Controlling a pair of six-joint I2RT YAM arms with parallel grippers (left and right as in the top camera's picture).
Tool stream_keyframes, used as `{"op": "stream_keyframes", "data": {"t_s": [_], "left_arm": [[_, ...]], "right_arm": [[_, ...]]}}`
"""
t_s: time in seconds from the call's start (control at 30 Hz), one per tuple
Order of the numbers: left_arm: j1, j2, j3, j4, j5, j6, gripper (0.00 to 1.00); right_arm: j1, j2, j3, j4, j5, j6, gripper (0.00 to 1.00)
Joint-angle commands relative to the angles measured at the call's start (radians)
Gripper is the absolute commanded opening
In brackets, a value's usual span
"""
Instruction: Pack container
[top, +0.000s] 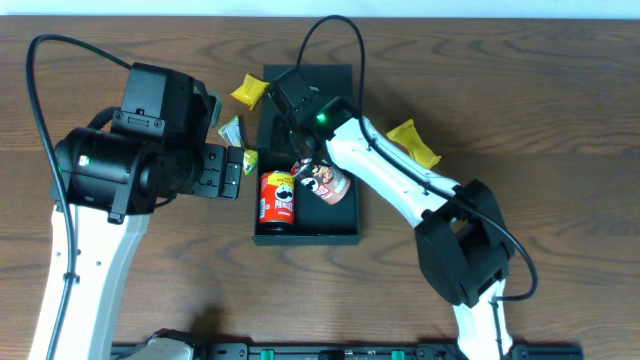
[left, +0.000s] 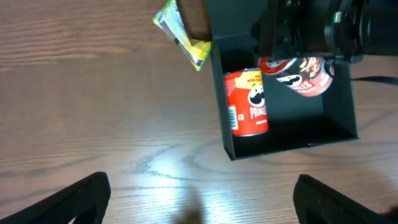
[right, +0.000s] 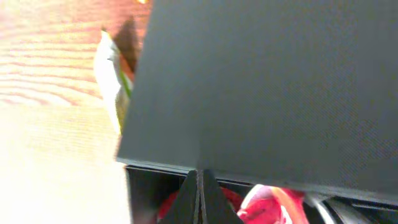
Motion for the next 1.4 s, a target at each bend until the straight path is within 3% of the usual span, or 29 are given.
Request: {"op": "stream_keyframes", "data": {"t_s": [0.0, 0.1, 0.37, 0.77, 1.1, 1.3, 1.37], "left_arm": [[-0.003, 0.003, -0.005, -0.003, 0.002, 0.007, 0.95], [-0.003, 0.003, -0.005, -0.003, 0.002, 0.007, 0.95], [-0.003, 0.003, -0.005, -0.003, 0.002, 0.007, 0.95], [-0.003, 0.003, -0.005, -0.003, 0.002, 0.007, 0.95], [-0.003, 0.003, -0.005, -0.003, 0.002, 0.007, 0.95], [-0.003, 0.003, -0.005, 0.000, 0.002, 0.007, 0.95], [-0.003, 0.003, -0.005, 0.002, 0.002, 0.007, 0.95]], "right_arm": [[-0.009, 0.010, 0.075, -0.014, -0.020, -0.006, 0.02], [-0.016, 0.010, 0.138, -0.110, 0.044, -0.029, 0.02], [-0.032, 0.009, 0.270, -0.641, 0.405, -0.016, 0.02], [-0.012, 0.010, 0.024, -0.499, 0.444, -0.019, 0.02], [-0.012, 0.010, -0.046, -0.411, 0.243, -0.019, 0.02], [-0.016, 0.010, -0.049, -0.428, -0.027, -0.003, 0.02], [-0.018, 0.010, -0.049, -0.414, 0.032, 0.003, 0.01]]}}
